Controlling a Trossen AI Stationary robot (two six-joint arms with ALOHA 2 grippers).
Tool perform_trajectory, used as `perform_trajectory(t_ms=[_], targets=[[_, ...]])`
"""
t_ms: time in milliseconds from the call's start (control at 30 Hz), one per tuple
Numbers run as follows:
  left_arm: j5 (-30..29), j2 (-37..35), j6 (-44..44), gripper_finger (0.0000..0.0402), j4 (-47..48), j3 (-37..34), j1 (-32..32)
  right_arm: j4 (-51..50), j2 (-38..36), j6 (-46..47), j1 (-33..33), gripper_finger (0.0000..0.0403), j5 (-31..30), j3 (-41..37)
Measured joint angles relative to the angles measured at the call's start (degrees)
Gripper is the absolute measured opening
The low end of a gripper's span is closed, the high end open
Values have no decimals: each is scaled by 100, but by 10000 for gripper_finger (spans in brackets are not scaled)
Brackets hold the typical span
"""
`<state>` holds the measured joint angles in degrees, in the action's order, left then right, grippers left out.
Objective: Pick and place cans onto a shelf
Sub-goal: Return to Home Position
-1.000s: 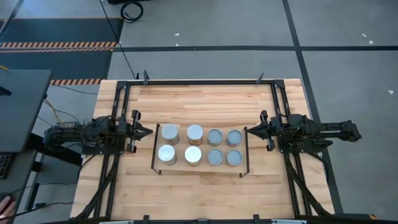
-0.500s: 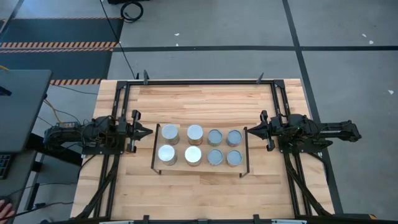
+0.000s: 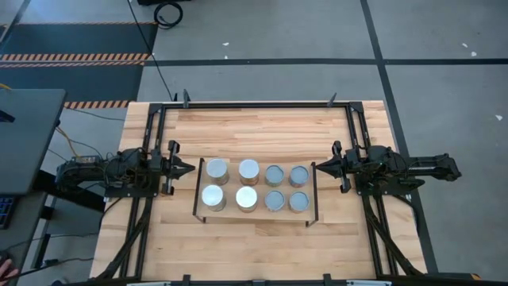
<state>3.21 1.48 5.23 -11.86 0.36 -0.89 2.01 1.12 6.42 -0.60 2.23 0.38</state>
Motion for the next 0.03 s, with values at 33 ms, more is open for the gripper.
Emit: perform_trajectory(t_ms=[33], targets=[[0, 0, -1, 25, 0, 0, 0, -1, 1, 0, 2, 22, -1, 0]])
